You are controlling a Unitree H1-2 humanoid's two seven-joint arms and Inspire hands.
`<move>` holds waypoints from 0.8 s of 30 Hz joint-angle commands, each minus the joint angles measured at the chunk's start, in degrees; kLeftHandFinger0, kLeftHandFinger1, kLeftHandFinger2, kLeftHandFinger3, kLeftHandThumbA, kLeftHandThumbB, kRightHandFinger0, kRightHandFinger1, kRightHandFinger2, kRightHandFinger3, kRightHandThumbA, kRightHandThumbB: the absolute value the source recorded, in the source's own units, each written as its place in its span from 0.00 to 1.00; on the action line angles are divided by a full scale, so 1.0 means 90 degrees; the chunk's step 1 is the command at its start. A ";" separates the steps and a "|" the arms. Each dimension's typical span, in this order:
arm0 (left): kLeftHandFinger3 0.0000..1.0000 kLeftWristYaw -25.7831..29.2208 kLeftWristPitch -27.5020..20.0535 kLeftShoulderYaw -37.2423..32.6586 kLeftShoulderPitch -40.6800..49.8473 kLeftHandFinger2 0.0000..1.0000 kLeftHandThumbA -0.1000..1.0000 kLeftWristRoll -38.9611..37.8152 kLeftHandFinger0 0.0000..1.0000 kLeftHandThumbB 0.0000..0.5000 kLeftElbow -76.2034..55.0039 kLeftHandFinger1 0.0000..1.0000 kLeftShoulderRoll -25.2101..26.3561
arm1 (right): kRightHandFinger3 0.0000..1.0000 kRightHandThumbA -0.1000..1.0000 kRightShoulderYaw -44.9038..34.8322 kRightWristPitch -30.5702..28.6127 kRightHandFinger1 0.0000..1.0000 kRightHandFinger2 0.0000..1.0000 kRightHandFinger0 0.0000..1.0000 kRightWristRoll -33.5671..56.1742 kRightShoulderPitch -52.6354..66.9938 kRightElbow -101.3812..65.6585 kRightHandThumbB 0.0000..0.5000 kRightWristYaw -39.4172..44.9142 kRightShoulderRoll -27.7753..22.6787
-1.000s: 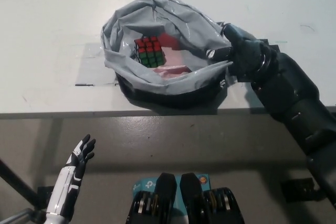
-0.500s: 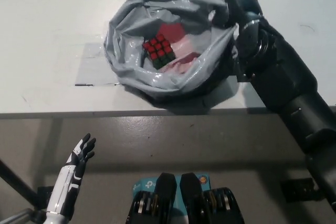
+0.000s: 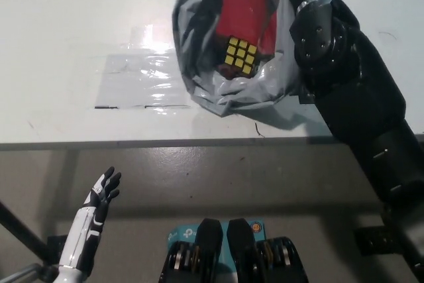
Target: Use the right hand to pick up a rubix's cube and place it into a plastic bag and lift the bag
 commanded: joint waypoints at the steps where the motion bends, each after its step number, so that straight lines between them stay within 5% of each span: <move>1: 1.00 -0.0068 -0.0226 -0.0011 -0.0140 1.00 1.00 -0.0085 1.00 0.42 0.0023 1.00 0.0091 | 0.42 0.02 -0.0415 0.0138 0.24 0.55 0.00 0.0244 -0.0592 -0.0379 0.42 0.0043 0.0182; 2: 1.00 -0.0069 -0.0218 -0.0011 -0.0143 1.00 1.00 -0.0091 1.00 0.42 0.0014 1.00 0.0087 | 0.46 0.00 -0.0553 0.0075 0.30 0.62 0.00 0.0356 -0.0651 -0.0372 0.43 -0.0028 0.0254; 4: 1.00 -0.0050 -0.0152 -0.0004 -0.0133 1.00 1.00 -0.0089 1.00 0.43 -0.0047 1.00 0.0064 | 0.84 0.00 -0.0931 -0.0017 0.40 0.82 0.00 0.0618 -0.0861 -0.0278 0.40 -0.0252 0.0457; 5: 1.00 -0.0047 -0.0151 -0.0004 -0.0133 1.00 1.00 -0.0086 1.00 0.43 -0.0051 1.00 0.0061 | 0.84 0.00 -0.0985 -0.0033 0.40 0.82 0.00 0.0636 -0.0888 -0.0264 0.40 -0.0279 0.0485; 6: 1.00 -0.0042 -0.0167 -0.0009 -0.0135 1.00 1.00 -0.0072 1.00 0.43 -0.0037 1.00 0.0057 | 0.90 0.00 -0.1121 -0.0112 0.48 0.81 0.17 0.0689 -0.0983 -0.0195 0.41 -0.0385 0.0549; 7: 1.00 -0.0049 -0.0180 -0.0012 -0.0137 1.00 1.00 -0.0078 1.00 0.42 -0.0025 1.00 0.0060 | 0.99 0.00 -0.1204 -0.0141 0.40 0.79 0.12 0.0720 -0.1051 -0.0149 0.35 -0.0424 0.0581; 8: 1.00 -0.0054 -0.0189 -0.0014 -0.0139 1.00 1.00 -0.0084 1.00 0.42 -0.0017 1.00 0.0062 | 0.99 0.00 -0.1265 -0.0161 0.40 0.79 0.12 0.0735 -0.1095 -0.0117 0.35 -0.0443 0.0604; 9: 1.00 -0.0080 -0.0229 -0.0018 -0.0150 1.00 1.00 -0.0118 1.00 0.42 0.0011 1.00 0.0075 | 1.00 0.00 -0.1441 -0.0188 0.32 0.84 0.00 0.0862 -0.1277 0.0001 0.27 -0.0460 0.0643; 13: 1.00 -0.0083 -0.0244 -0.0017 -0.0157 1.00 1.00 -0.0120 1.00 0.42 0.0023 1.00 0.0084 | 0.95 0.00 -0.2053 -0.0336 0.44 0.82 0.00 0.1469 -0.1868 0.0550 0.19 -0.0394 0.0688; 18: 1.00 -0.0090 -0.0191 -0.0008 -0.0168 1.00 1.00 -0.0186 1.00 0.41 0.0012 1.00 0.0060 | 0.89 0.00 -0.2916 -0.0455 0.52 0.84 0.04 0.2287 -0.2587 0.1280 0.21 -0.0388 0.0734; 24: 1.00 -0.0105 -0.0071 -0.0005 -0.0156 1.00 1.00 -0.0254 1.00 0.39 -0.0056 1.00 0.0038 | 0.86 0.00 -0.4382 -0.0437 0.43 0.86 0.00 0.3709 -0.3515 0.2023 0.24 -0.0381 0.0790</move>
